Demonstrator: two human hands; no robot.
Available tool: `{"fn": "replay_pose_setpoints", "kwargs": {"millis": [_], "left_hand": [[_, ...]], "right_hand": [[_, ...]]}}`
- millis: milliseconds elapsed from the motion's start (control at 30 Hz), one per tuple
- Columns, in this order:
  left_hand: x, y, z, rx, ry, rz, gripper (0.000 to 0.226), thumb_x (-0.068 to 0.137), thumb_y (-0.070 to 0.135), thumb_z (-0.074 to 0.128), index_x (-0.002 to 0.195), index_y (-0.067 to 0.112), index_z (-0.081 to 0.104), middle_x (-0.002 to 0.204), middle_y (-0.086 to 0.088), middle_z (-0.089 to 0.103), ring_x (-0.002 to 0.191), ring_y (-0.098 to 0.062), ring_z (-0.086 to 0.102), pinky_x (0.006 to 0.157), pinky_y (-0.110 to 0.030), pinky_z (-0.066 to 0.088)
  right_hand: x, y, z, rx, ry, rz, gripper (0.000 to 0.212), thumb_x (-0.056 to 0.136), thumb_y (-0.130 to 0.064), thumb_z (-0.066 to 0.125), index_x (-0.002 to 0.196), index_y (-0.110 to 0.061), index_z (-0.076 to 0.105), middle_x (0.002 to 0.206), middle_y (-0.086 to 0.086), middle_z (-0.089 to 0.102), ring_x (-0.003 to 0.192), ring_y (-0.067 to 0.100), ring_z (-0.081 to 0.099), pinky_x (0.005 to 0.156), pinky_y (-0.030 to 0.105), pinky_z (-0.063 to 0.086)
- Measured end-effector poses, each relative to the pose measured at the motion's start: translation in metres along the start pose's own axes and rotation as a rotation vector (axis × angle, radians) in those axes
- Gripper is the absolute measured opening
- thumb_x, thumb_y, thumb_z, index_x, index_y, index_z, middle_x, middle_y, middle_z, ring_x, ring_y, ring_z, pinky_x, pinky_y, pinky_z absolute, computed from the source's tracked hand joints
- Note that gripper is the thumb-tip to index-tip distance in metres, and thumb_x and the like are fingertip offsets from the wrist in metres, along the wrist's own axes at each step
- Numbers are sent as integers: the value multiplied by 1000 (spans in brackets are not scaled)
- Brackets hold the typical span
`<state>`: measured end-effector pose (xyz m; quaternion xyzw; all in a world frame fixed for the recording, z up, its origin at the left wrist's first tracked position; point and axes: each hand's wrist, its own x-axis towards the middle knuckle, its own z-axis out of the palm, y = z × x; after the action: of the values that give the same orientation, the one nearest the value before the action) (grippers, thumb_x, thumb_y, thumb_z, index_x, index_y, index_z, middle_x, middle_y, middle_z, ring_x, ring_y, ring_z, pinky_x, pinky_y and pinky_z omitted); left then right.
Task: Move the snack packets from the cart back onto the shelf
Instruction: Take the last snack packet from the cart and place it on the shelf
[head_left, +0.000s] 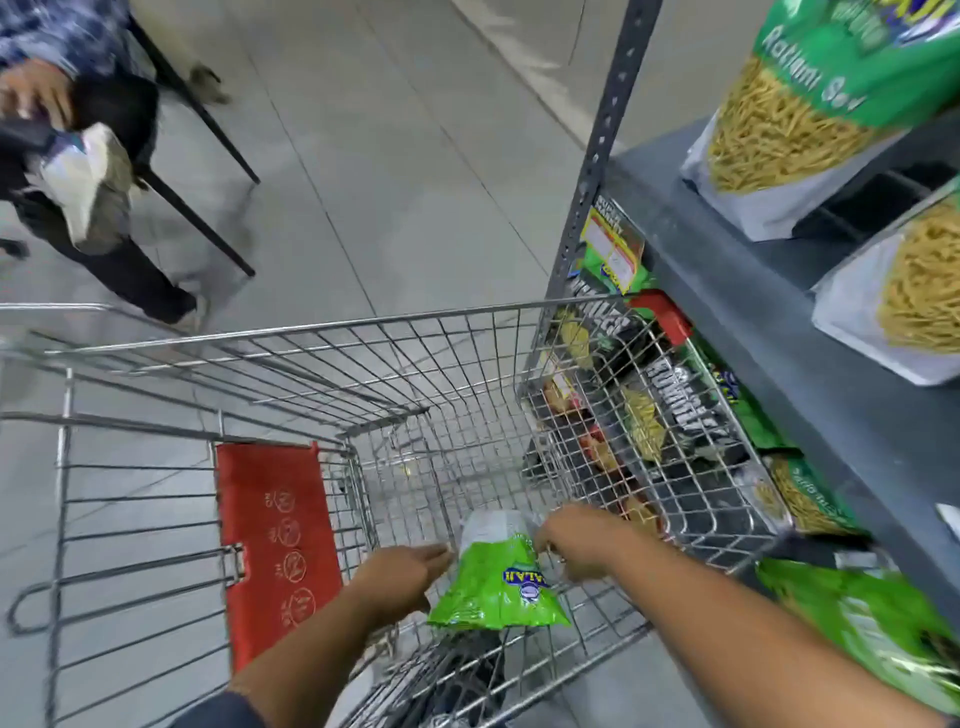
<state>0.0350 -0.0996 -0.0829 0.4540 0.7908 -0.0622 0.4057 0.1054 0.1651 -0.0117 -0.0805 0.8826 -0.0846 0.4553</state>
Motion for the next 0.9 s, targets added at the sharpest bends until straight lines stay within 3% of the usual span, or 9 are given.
{"fn": "replay_pose_setpoints", "kwargs": {"millis": [67,133,200,333,467,600,700,833,900], "left_hand": [[8,5,11,-74,49,20,67,88,35,54,147,33,23,158,5,27,134,-28,43,103,-39,42],[14,15,22,-72,177,78,51,90,50,38,140,40,38,151,8,41,134,-22,45,108,-30,33],[19,20,26,-67,255,111,51,90,48,32,138,39,43,149,10,44,133,-18,45,107,-27,31],[23,18,13,-186,294,111,47,88,31,58,134,33,49,147,10,47,121,-22,57,92,-33,48],[28,22,8,-200,258,65,41,84,32,59,124,30,51,124,1,64,109,-26,62,82,-33,49],[33,23,15,-197,238,76,58,86,30,55,141,33,38,136,1,56,114,-27,58,87,-37,50],[33,24,15,-230,307,122,42,87,36,54,130,35,53,123,1,64,103,-28,63,77,-35,53],[33,26,14,-168,416,172,36,76,30,68,112,29,66,101,3,72,79,-23,70,58,-26,53],[31,24,19,-191,361,125,46,80,27,65,125,24,57,117,-2,67,92,-26,68,69,-32,56]], "right_hand": [[5,-2,0,-52,-12,-50,49,75,-7,71,120,-20,55,114,14,64,104,34,60,87,43,49],[11,-4,1,-162,4,-126,48,76,-9,69,118,-15,49,114,14,61,100,36,61,79,47,50],[18,-5,3,-241,49,-189,47,75,-14,70,114,-12,44,112,15,56,91,39,61,69,49,50],[30,-9,8,-347,117,-299,26,87,-17,53,110,-8,42,101,18,53,77,37,61,53,44,43],[40,-14,13,-311,195,-312,20,93,-18,39,112,-11,39,101,18,57,75,36,60,53,41,38],[41,-13,12,-315,197,-336,27,92,-21,41,119,-15,44,98,18,57,77,39,61,54,42,39],[41,-16,9,-374,159,-369,23,89,-24,48,108,-15,58,91,15,60,76,38,62,52,37,35],[43,-20,8,-372,150,-363,21,89,-21,49,106,-12,57,88,14,61,77,36,62,56,38,36],[40,-15,8,-334,150,-306,20,90,-15,46,108,-11,49,91,15,60,78,36,61,58,39,40]]}}
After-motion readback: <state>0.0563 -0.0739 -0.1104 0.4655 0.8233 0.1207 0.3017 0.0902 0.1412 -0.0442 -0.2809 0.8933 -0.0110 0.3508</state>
